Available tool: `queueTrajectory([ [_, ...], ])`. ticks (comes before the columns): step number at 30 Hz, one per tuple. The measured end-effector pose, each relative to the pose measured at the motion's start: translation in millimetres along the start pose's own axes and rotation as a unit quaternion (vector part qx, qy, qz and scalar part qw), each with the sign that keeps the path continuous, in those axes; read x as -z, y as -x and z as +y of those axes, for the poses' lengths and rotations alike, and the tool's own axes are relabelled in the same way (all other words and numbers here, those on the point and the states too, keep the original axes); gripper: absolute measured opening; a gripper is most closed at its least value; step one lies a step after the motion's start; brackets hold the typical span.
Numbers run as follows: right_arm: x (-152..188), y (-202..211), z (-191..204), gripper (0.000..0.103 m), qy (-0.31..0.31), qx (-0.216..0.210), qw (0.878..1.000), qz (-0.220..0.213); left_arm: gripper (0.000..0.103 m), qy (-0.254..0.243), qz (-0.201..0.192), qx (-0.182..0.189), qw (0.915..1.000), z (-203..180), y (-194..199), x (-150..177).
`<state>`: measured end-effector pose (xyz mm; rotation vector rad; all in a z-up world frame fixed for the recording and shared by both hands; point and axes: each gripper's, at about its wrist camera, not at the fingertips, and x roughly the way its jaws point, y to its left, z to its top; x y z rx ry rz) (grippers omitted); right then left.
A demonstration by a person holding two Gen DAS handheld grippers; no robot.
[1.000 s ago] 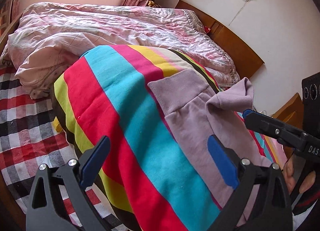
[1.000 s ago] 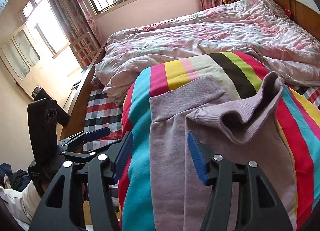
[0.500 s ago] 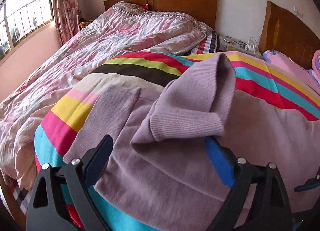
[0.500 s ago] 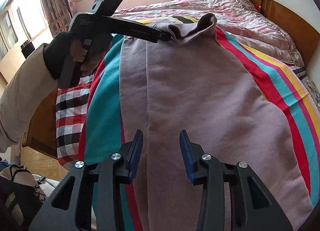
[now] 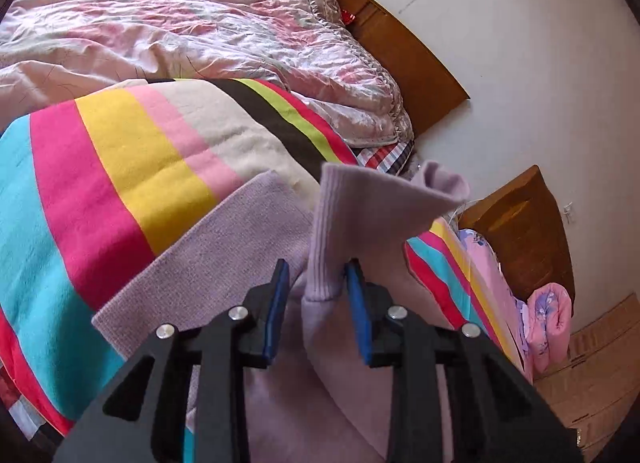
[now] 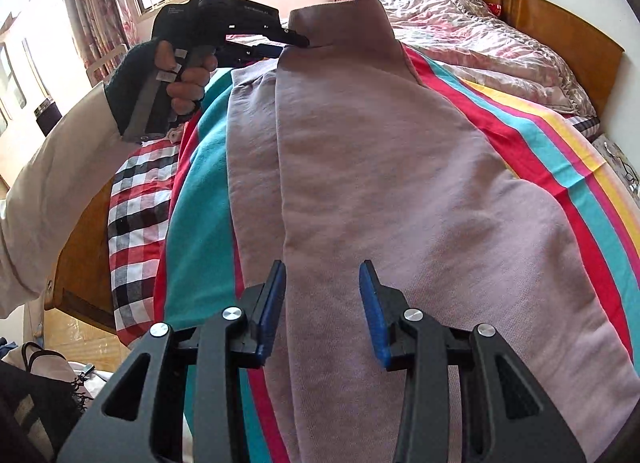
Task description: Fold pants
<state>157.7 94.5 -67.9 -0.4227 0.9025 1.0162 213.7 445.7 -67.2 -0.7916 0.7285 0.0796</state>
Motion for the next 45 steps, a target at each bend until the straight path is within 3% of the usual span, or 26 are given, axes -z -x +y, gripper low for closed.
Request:
queueTrajectory([
  [3, 3, -6, 11, 0.039, 0.029, 0.0, 0.999, 0.016, 0.048, -0.009, 0.003, 0.01, 0.9999, 2, 0, 5],
  [8, 7, -17, 25, 0.032, 0.06, 0.024, 0.998, 0.026, 0.045, -0.025, 0.006, 0.001, 0.9997, -4, -3, 4],
  [11, 8, -18, 27, 0.023, 0.073, 0.049, 0.996, 0.025, 0.025, -0.036, 0.001, -0.016, 0.9992, -8, -3, 5],
  [16, 13, -18, 37, 0.013, 0.108, 0.086, 0.99, 0.018, 0.015, -0.048, -0.004, -0.023, 0.9986, -10, 1, 9],
  [18, 13, -16, 37, 0.004, 0.104, 0.09, 0.99, 0.009, 0.012, -0.044, -0.003, -0.023, 0.9988, -9, 0, 8],
  [22, 13, -7, 32, 0.003, 0.09, 0.088, 0.992, -0.014, 0.008, -0.039, -0.01, -0.009, 0.9991, -13, 4, 10],
  [25, 11, 3, 25, 0.003, 0.073, 0.088, 0.993, -0.032, 0.008, -0.06, -0.037, 0.014, 0.9974, -33, 23, 9],
  [29, 2, 46, 24, 0.003, 0.062, 0.089, 0.991, -0.083, 0.008, -0.107, -0.084, 0.031, 0.9902, -64, 70, 5],
  [32, 2, 58, 41, 0.003, 0.091, 0.075, 0.99, -0.08, 0.008, -0.118, -0.095, 0.009, 0.9884, -46, 94, 17],
  [36, 15, 16, 55, 0.003, 0.121, 0.06, 0.991, -0.019, 0.009, -0.06, -0.029, -0.032, 0.9973, 19, 54, 41],
  [38, 23, -8, 57, 0.003, 0.125, 0.058, 0.99, 0.007, 0.01, -0.042, -0.029, -0.022, 0.9984, 40, 43, 51],
  [40, 24, -8, 57, 0.003, 0.115, 0.055, 0.992, 0.005, 0.01, -0.028, -0.042, -0.009, 0.9987, 43, 49, 52],
  [45, 19, 15, 57, 0.003, 0.102, 0.048, 0.993, -0.021, 0.01, -0.052, -0.059, -0.023, 0.9966, 25, 67, 50],
])
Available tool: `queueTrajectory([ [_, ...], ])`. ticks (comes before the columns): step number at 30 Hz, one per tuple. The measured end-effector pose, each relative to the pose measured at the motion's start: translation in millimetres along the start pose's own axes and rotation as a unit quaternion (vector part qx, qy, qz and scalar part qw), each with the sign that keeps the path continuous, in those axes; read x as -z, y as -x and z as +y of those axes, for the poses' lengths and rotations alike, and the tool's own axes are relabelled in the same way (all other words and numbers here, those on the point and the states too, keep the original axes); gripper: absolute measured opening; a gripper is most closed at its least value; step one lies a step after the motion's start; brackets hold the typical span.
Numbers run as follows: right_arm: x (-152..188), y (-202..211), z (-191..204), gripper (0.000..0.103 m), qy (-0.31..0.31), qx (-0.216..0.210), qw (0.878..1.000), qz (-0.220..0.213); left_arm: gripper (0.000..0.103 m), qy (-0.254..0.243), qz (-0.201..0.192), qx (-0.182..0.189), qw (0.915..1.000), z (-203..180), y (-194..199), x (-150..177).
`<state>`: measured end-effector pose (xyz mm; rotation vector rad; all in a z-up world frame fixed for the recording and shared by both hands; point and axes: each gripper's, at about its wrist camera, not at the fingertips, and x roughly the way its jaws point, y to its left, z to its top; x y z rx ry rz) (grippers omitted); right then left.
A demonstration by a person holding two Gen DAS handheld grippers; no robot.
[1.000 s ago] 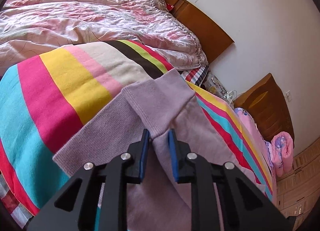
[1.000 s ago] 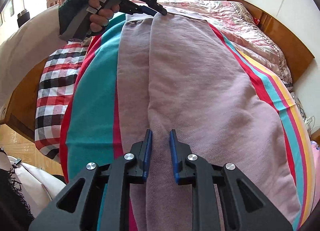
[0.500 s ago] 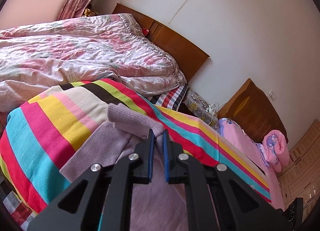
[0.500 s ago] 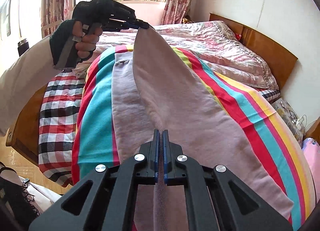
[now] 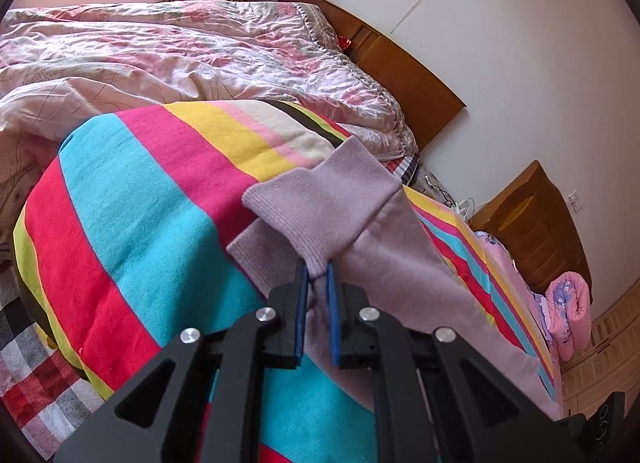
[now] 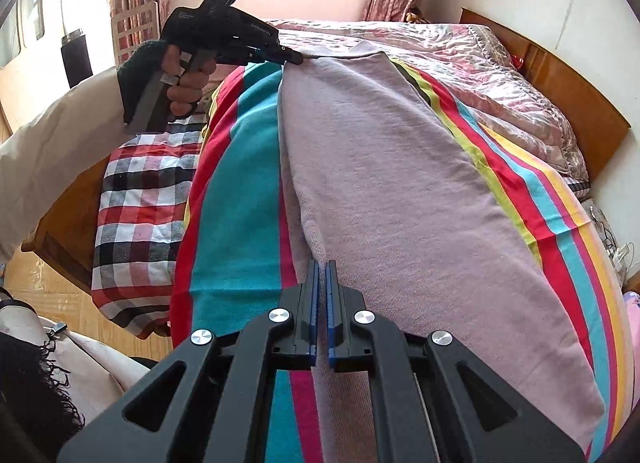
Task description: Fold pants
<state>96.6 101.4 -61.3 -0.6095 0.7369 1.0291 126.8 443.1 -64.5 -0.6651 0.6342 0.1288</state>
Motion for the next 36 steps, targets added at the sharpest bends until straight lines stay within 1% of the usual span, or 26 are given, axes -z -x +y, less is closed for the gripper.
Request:
queueTrajectory([
  [4, 10, -18, 0, 0.003, -0.001, -0.01, 1.0, 0.024, 0.01, 0.012, 0.02, -0.017, 0.9996, 9, -11, 8],
  [6, 13, -21, 3, 0.003, -0.001, -0.007, 1.0, 0.022, 0.01, 0.027, 0.007, -0.012, 0.9995, 12, -7, 11],
  [9, 9, -10, 5, 0.003, 0.001, 0.001, 1.0, 0.009, 0.009, 0.025, -0.016, -0.019, 0.9994, 5, 2, 12],
  [11, 10, -13, 7, 0.004, 0.006, -0.001, 1.0, 0.016, 0.009, 0.024, -0.014, -0.028, 0.9992, 3, -1, 13],
  [12, 13, -19, 9, 0.006, 0.011, -0.003, 0.999, 0.03, 0.01, 0.024, -0.004, -0.036, 0.9991, 4, -7, 14],
  [13, 16, -23, 12, 0.008, 0.02, 0.001, 0.999, 0.03, 0.015, 0.026, 0.004, -0.042, 0.9988, 6, -12, 15],
  [14, 17, -23, 15, 0.017, 0.024, -0.003, 0.999, 0.023, 0.017, 0.028, 0.0, -0.039, 0.9989, 9, -14, 16],
  [15, 16, -21, 15, 0.033, 0.021, -0.008, 0.999, 0.024, 0.02, 0.029, -0.002, -0.037, 0.9989, 8, -12, 17],
  [16, 16, -18, 15, 0.046, 0.014, -0.021, 0.999, 0.026, 0.037, 0.026, -0.007, -0.048, 0.9985, 4, -7, 17],
  [17, 17, -11, 15, 0.06, 0.004, -0.034, 0.999, 0.026, 0.055, 0.017, -0.022, -0.083, 0.9962, -4, 2, 17],
  [18, 20, 1, 15, 0.06, -0.005, -0.044, 0.999, 0.014, 0.075, 0.005, -0.051, -0.11, 0.9927, -17, 17, 20],
  [19, 24, 16, 11, 0.06, -0.015, -0.051, 0.999, -0.002, 0.079, -0.012, -0.078, -0.111, 0.9907, -33, 32, 23],
  [20, 31, 34, 6, 0.06, -0.03, -0.053, 0.998, -0.018, 0.079, -0.035, -0.083, -0.096, 0.9913, -51, 42, 28],
  [21, 39, 51, -3, 0.06, -0.052, -0.051, 0.997, -0.033, 0.082, -0.063, -0.076, -0.081, 0.9918, -70, 47, 34],
  [22, 51, 67, -14, 0.06, -0.079, -0.047, 0.995, -0.048, 0.086, -0.097, -0.065, -0.072, 0.9905, -92, 49, 43],
  [24, 81, 90, -33, 0.06, -0.13, -0.037, 0.989, -0.059, 0.091, -0.159, -0.033, -0.059, 0.9849, -132, 42, 67],
  [26, 110, 97, -44, 0.06, -0.167, -0.018, 0.985, -0.039, 0.091, -0.207, 0.016, -0.027, 0.9778, -161, 23, 95],
  [28, 129, 95, -44, 0.059, -0.186, -0.003, 0.983, -0.011, 0.091, -0.241, 0.053, -0.021, 0.9688, -178, 1, 119],
  [30, 140, 93, -37, 0.059, -0.189, -0.012, 0.982, 0.0, 0.091, -0.261, 0.083, -0.042, 0.9609, -183, -23, 135],
  [31, 145, 90, -33, 0.059, -0.191, -0.019, 0.981, 0.01, 0.091, -0.262, 0.093, -0.056, 0.9589, -183, -34, 139],
  [32, 152, 84, -31, 0.06, -0.194, -0.022, 0.98, 0.027, 0.091, -0.268, 0.09, -0.067, 0.9569, -183, -41, 141],
  [33, 160, 85, -29, 0.06, -0.194, -0.021, 0.981, 0.021, 0.091, -0.276, 0.087, -0.077, 0.954, -182, -47, 143],
  [34, 166, 89, -29, 0.06, -0.203, -0.033, 0.979, 0.014, 0.091, -0.283, 0.088, -0.088, 0.9511, -183, -52, 143],
  [36, 175, 97, -35, 0.06, -0.234, -0.054, 0.971, 0.013, 0.091, -0.29, 0.091, -0.109, 0.9466, -187, -60, 141],
])
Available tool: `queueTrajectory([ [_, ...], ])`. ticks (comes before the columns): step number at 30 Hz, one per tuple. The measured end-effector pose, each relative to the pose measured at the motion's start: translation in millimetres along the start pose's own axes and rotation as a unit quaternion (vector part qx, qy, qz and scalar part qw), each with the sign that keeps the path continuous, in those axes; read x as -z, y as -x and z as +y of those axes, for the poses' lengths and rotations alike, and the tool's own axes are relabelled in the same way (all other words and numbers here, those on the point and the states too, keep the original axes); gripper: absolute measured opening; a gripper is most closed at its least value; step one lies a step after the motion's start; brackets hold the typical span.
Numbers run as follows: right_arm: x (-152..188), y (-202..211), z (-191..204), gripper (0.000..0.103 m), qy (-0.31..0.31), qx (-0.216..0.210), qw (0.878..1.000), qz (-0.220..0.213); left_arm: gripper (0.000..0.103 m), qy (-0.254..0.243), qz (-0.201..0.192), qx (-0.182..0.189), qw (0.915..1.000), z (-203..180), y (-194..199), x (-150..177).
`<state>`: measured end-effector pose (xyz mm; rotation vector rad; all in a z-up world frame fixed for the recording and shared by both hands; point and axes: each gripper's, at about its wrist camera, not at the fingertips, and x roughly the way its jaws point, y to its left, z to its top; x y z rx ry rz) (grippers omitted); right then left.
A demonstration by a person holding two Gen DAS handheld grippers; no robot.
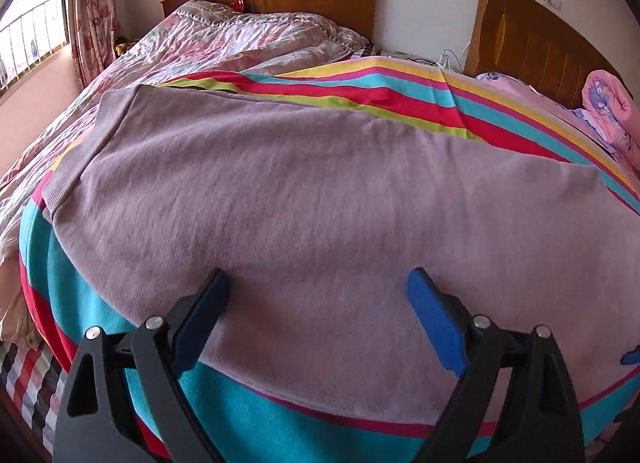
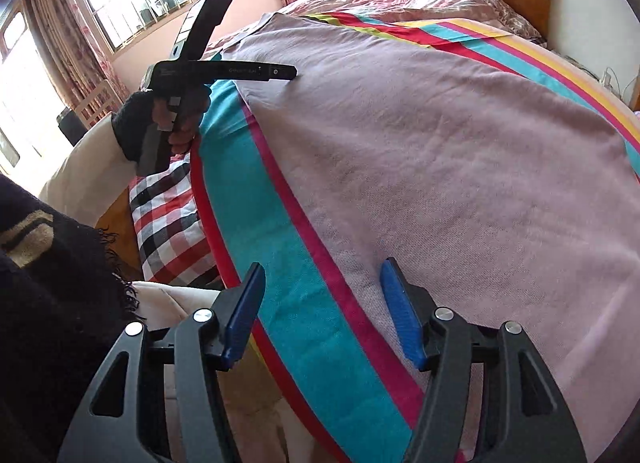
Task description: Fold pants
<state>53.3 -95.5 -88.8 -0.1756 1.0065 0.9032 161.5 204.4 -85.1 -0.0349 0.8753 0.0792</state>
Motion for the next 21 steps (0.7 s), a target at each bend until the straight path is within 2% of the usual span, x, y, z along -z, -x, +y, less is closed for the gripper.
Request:
queueTrajectory([
  [3, 8, 13, -6, 0.059, -0.013, 0.001, 1.0, 0.001, 0.092, 0.003, 0.019, -0.027, 0.9994, -5, -7, -13],
  [4, 11, 19, -6, 0.058, -0.011, 0.013, 1.0, 0.002, 0.087, 0.013, 0.03, -0.038, 0.9988, -8, -3, -19],
  [5, 12, 30, -9, 0.058, -0.012, 0.026, 1.0, -0.007, 0.084, 0.022, 0.022, -0.023, 0.9992, -13, 9, -27],
  [6, 15, 46, -15, 0.058, -0.021, 0.036, 0.999, -0.03, 0.084, 0.021, 0.001, 0.006, 0.9998, -22, 24, -35],
  [8, 22, 77, -37, 0.058, -0.059, 0.061, 0.993, -0.077, 0.086, -0.012, -0.025, 0.036, 0.9989, -54, 43, -52],
  [10, 31, 98, -63, 0.059, -0.095, 0.131, 0.982, -0.101, 0.091, -0.062, -0.019, 0.087, 0.9941, -97, 40, -67],
  [11, 37, 104, -79, 0.059, -0.122, 0.164, 0.974, -0.1, 0.092, -0.083, -0.007, 0.116, 0.9898, -119, 31, -72],
  [12, 44, 107, -96, 0.059, -0.157, 0.195, 0.964, -0.093, 0.092, -0.099, 0.007, 0.125, 0.9871, -142, 17, -74],
  [14, 60, 113, -121, 0.06, -0.217, 0.236, 0.944, -0.075, 0.092, -0.127, 0.032, 0.129, 0.9829, -180, -12, -71],
  [15, 70, 117, -128, 0.066, -0.231, 0.248, 0.938, -0.07, 0.092, -0.132, 0.037, 0.132, 0.9817, -192, -25, -70],
  [17, 90, 120, -132, 0.08, -0.239, 0.277, 0.929, -0.052, 0.092, -0.139, 0.04, 0.104, 0.984, -207, -50, -66],
  [18, 102, 120, -133, 0.079, -0.237, 0.281, 0.929, -0.043, 0.097, -0.136, 0.03, 0.097, 0.9855, -209, -55, -67],
  [21, 130, 130, -125, 0.08, -0.213, 0.264, 0.938, -0.066, 0.102, -0.124, 0.039, 0.094, 0.987, -207, -65, -74],
])
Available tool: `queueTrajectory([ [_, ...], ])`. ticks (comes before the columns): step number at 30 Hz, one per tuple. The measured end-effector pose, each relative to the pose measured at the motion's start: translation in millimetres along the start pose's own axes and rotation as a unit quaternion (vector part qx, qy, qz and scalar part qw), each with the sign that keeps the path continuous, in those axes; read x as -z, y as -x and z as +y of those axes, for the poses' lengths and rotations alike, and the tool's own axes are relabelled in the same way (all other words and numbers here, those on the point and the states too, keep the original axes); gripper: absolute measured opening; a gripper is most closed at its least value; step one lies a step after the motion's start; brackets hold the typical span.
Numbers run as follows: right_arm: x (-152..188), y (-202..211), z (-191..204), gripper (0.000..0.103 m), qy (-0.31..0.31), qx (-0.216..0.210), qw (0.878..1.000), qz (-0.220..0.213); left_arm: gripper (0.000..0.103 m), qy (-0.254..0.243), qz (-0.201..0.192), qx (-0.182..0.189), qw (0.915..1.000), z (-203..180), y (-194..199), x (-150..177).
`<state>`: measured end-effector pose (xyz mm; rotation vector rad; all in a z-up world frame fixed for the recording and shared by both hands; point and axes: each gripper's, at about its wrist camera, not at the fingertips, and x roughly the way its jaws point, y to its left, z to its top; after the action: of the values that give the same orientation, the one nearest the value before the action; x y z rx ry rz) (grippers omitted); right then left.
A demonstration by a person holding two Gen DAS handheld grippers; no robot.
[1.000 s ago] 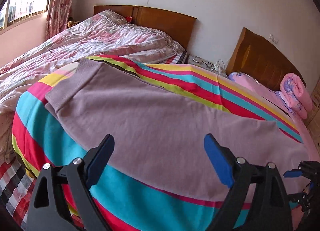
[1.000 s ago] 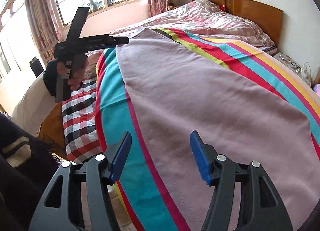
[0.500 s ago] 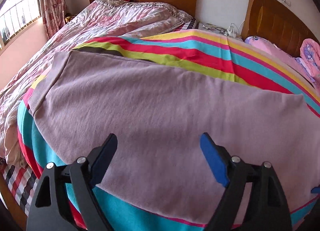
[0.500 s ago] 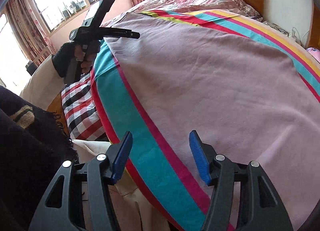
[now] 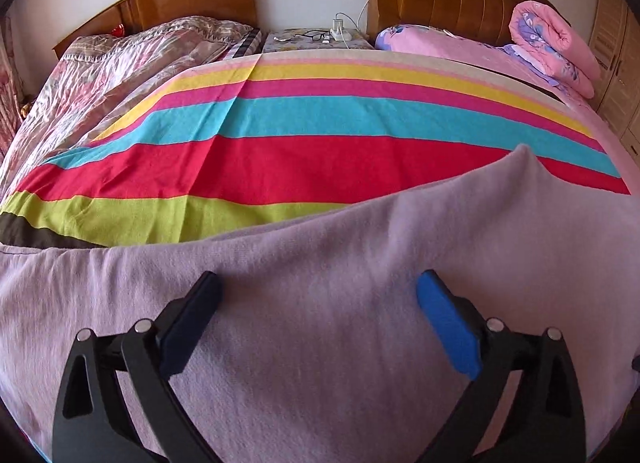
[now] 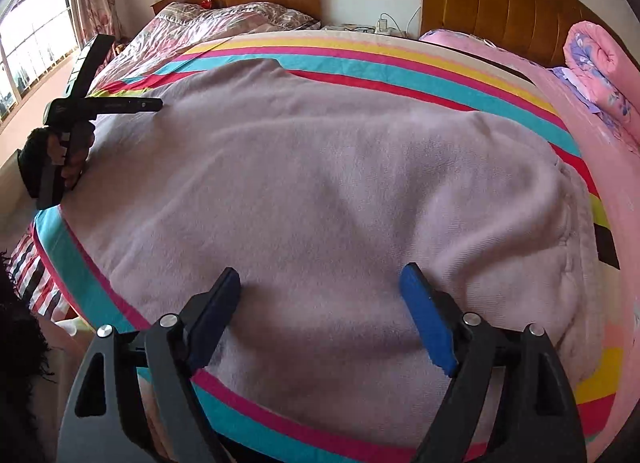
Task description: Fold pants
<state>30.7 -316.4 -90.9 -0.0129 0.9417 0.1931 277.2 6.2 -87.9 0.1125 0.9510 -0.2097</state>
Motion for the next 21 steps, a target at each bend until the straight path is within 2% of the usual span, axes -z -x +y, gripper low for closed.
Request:
queueTrajectory([
  [2, 5, 11, -6, 0.079, -0.008, -0.024, 1.0, -0.006, 0.102, -0.002, 0.0, -0.006, 1.0, 0, -1, -1],
  [4, 6, 30, -22, 0.079, -0.037, -0.044, 0.998, -0.033, 0.102, 0.0, -0.002, -0.008, 1.0, 3, -2, 0],
  [6, 11, 43, -43, 0.079, -0.071, -0.039, 0.995, -0.058, 0.102, 0.002, -0.002, -0.007, 1.0, 4, -1, 0],
  [7, 16, 41, -51, 0.079, -0.077, -0.034, 0.995, -0.051, 0.102, 0.003, -0.003, -0.008, 1.0, 4, -2, -1],
  [10, 33, 35, -53, 0.082, -0.061, -0.049, 0.996, -0.037, 0.102, 0.006, -0.004, -0.011, 0.9999, 2, -1, 0],
  [11, 36, 37, -50, 0.086, -0.051, -0.054, 0.997, -0.036, 0.102, 0.006, -0.004, -0.011, 0.9999, 2, -1, 0],
  [14, 43, 53, -54, 0.086, -0.06, -0.078, 0.993, -0.063, 0.102, 0.008, -0.005, -0.013, 0.9999, 0, -1, 1],
  [18, 38, 73, -79, 0.086, -0.122, -0.058, 0.984, -0.12, 0.102, 0.009, -0.006, -0.015, 0.9998, -1, -1, 1],
  [19, 33, 70, -80, 0.086, -0.128, -0.051, 0.983, -0.121, 0.102, 0.009, -0.006, -0.015, 0.9998, 0, -1, 1],
  [21, 25, 55, -77, 0.088, -0.121, -0.044, 0.988, -0.085, 0.102, 0.009, -0.006, -0.014, 0.9998, -1, -1, 2],
])
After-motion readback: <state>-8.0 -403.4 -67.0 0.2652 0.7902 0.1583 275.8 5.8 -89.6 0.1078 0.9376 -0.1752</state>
